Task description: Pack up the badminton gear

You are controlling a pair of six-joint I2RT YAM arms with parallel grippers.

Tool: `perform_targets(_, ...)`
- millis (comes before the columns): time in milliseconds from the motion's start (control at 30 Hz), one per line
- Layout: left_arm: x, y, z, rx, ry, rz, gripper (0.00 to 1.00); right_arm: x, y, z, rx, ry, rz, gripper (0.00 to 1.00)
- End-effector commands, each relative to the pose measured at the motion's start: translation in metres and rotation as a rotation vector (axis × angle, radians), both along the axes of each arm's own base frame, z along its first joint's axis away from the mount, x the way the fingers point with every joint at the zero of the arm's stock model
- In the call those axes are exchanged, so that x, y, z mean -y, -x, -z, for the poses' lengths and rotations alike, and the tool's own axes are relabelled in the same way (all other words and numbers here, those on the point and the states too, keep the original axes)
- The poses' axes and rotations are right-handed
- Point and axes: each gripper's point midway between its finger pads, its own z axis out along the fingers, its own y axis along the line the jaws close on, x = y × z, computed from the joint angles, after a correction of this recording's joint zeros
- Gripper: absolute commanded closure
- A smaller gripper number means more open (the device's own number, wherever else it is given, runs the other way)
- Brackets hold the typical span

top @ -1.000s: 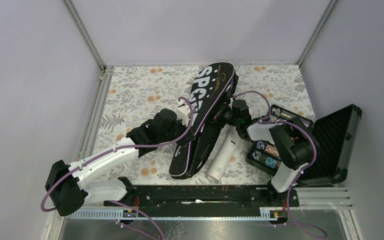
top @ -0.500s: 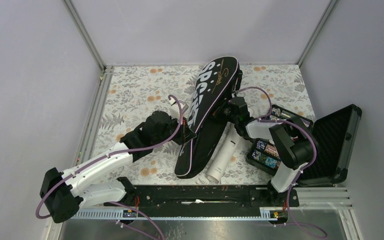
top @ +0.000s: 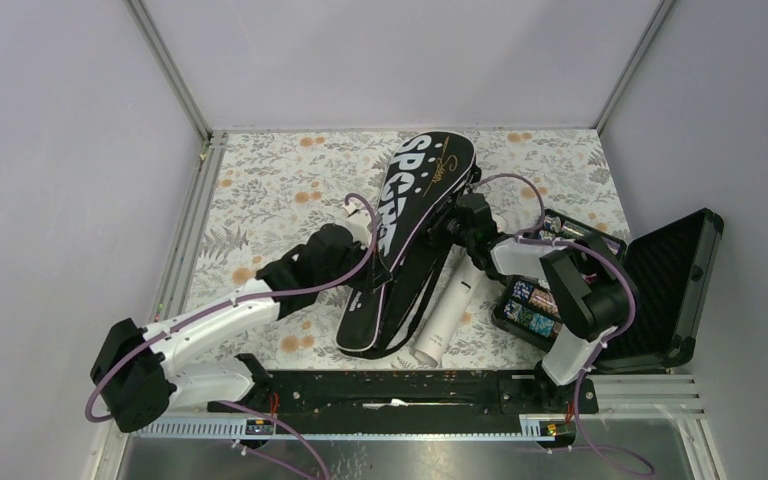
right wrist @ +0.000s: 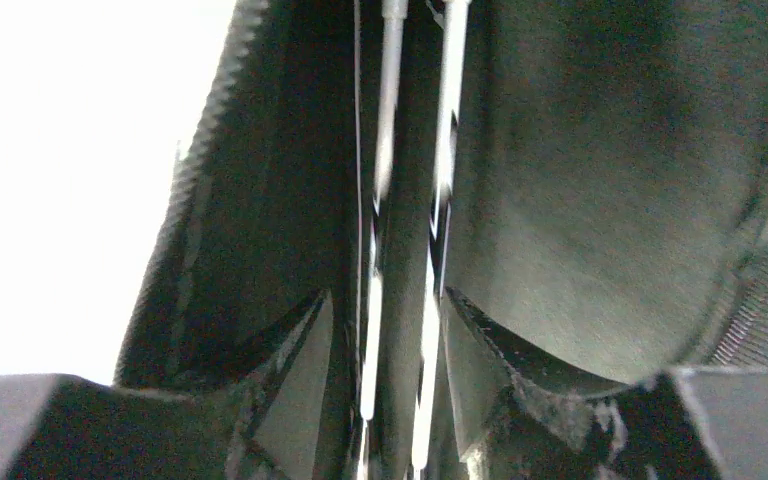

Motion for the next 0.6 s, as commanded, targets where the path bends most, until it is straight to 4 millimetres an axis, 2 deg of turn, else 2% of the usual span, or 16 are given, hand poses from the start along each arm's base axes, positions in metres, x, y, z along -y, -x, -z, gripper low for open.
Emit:
perform_targets(0,0.000,-0.023,-0.011,0.062,-0.010,-0.081,0.99,0.010,0.004,-0.036,0.068,0.054,0.007,0.47)
perform_targets(133,-0.002,-0.026,0.003,0.039,-0.050,-0.096,0.99,0.026,0.022,-0.036,0.032,0.151,-0.009,0.44)
perform_targets(233,0.002,-0.025,0.007,0.022,-0.036,-0.090,0.97,0.031,0.027,-0.044,0.041,0.167,-0.011,0.44)
perform_targets(333,0.002,-0.025,0.011,0.013,-0.043,-0.095,0.84,0.029,0.030,-0.051,0.057,0.136,-0.018,0.45)
perform_targets(433,-0.001,-0.025,0.019,-0.001,-0.076,-0.103,0.66,0.030,0.029,-0.057,0.067,0.151,-0.017,0.36)
perform_targets(567,-0.008,-0.023,0.024,-0.006,-0.117,-0.101,0.51,0.043,0.024,-0.053,0.062,0.222,0.027,0.30)
